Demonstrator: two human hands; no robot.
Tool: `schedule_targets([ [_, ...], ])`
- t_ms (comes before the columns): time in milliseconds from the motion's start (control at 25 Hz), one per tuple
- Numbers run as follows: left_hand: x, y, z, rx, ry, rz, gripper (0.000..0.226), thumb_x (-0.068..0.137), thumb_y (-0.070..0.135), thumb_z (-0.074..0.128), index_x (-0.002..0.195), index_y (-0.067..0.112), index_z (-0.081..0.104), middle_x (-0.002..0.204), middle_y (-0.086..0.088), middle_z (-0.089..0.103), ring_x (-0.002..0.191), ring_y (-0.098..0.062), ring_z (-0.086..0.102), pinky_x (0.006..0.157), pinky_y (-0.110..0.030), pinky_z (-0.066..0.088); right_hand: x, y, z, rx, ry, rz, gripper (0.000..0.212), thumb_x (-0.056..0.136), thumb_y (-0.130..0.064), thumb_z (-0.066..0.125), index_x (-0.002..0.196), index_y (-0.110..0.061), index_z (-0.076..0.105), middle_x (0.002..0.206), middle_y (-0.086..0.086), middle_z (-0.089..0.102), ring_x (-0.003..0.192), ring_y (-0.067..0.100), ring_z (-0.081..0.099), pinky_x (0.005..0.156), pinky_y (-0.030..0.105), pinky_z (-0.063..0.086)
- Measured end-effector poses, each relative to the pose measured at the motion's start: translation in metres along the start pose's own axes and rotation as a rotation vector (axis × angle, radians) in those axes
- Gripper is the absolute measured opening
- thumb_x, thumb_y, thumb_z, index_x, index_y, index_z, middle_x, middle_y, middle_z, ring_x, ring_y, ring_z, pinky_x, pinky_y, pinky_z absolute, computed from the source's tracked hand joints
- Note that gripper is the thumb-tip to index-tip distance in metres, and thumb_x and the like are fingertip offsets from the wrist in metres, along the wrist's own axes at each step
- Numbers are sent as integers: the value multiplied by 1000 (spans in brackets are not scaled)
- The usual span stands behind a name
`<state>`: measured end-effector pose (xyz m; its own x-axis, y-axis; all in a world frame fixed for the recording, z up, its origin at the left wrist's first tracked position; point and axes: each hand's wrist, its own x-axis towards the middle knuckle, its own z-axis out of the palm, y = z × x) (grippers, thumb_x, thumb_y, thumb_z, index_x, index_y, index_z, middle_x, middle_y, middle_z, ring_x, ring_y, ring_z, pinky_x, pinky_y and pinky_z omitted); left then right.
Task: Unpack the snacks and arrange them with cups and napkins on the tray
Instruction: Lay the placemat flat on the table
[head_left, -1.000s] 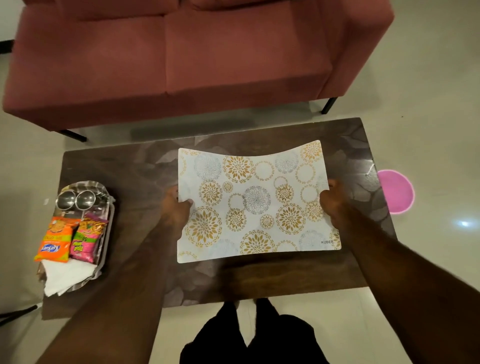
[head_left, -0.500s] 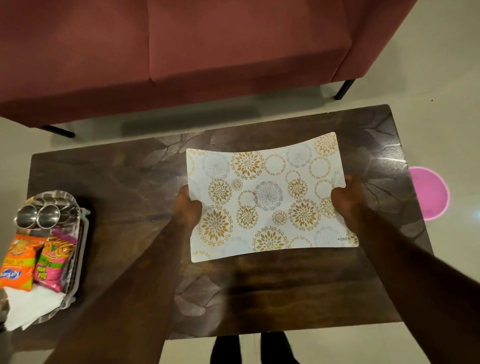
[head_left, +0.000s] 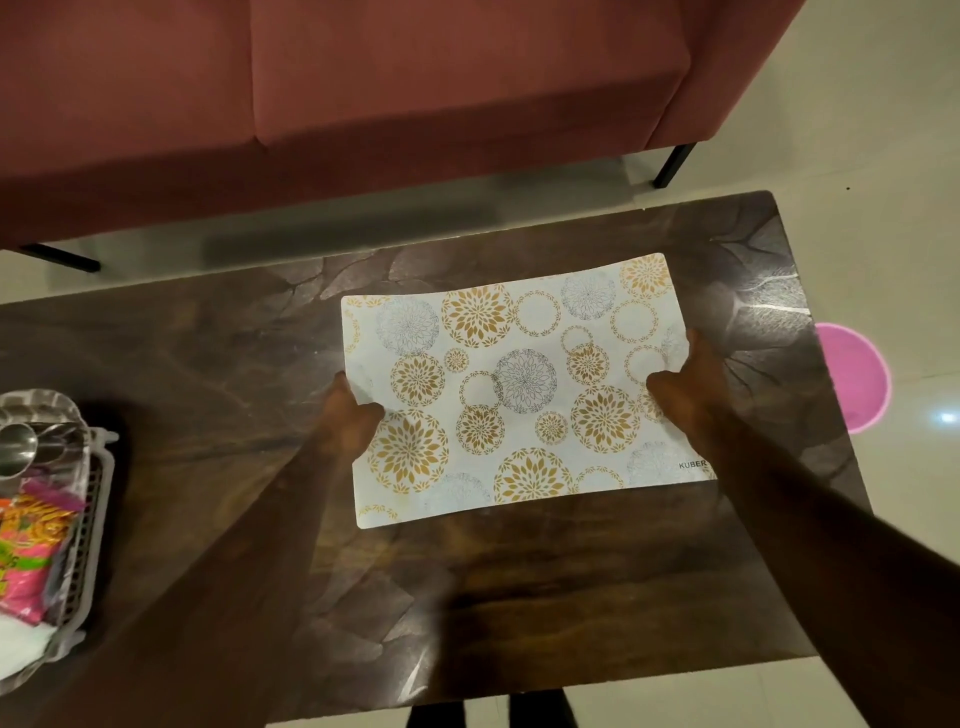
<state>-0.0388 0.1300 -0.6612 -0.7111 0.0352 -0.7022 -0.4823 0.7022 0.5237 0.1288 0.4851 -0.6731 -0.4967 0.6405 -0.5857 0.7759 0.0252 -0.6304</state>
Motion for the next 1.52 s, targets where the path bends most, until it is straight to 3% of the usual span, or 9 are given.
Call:
schedule_targets([
  [120,8,-1,3,226,56,6,77,94,11,64,157,10,20,158,-18,35,139,-42,43,105,-52,48,-5,0,3,-339,62,-48,80,90,-20,75,159,-22,34,160,10,48,147,39,50,113,62,50],
  [240,-2,-5,7,702,121,271,106,86,30,74,161,15,1,166,-19,14,150,-45,20,117,-58,31,-20,-4,18,-672,7,-177,100,90,-40,76,169,-26,17,178,8,19,165,39,22,125,69,31],
  [360,-15,-10,27,935,-4,435,108,83,52,72,161,32,0,170,-12,-1,155,-41,6,118,-62,26,-31,-8,40,-754,-129,-218,106,92,-56,73,172,-33,8,183,0,-1,170,34,2,128,71,21],
  [520,-20,-25,51,1022,-81,369,98,90,55,63,161,35,-2,170,-9,-14,156,-39,-3,119,-61,26,-36,0,56,-862,-235,-191,111,90,-65,72,172,-38,2,181,-5,-15,169,33,-10,124,74,22],
  [720,-15,-35,55,1014,-28,367,99,90,57,62,160,35,-3,170,-8,-17,156,-39,-5,115,-59,33,-31,0,60,-905,-207,-217,114,88,-61,77,172,-38,4,181,-4,-15,169,35,-10,122,75,26],
  [960,-21,-37,35,889,-28,393,94,91,49,63,161,31,4,171,-7,-7,156,-35,3,115,-55,36,-39,-9,67,-961,-184,-241,108,92,-58,73,171,-35,3,181,-2,-11,170,33,-7,127,71,19],
  [1280,-70,-95,-58,618,92,283,77,91,34,59,158,24,21,167,-8,18,151,-32,25,117,-45,34,-103,-60,143,-981,-297,-437,95,97,-46,68,172,-33,12,182,0,2,169,30,10,128,62,31],
  [1520,-107,-158,-142,474,146,207,71,93,28,56,158,19,26,165,-14,22,151,-33,24,120,-42,31,-178,-115,229,-958,-387,-557,91,94,-42,71,170,-31,22,180,2,17,164,31,26,120,57,41],
])
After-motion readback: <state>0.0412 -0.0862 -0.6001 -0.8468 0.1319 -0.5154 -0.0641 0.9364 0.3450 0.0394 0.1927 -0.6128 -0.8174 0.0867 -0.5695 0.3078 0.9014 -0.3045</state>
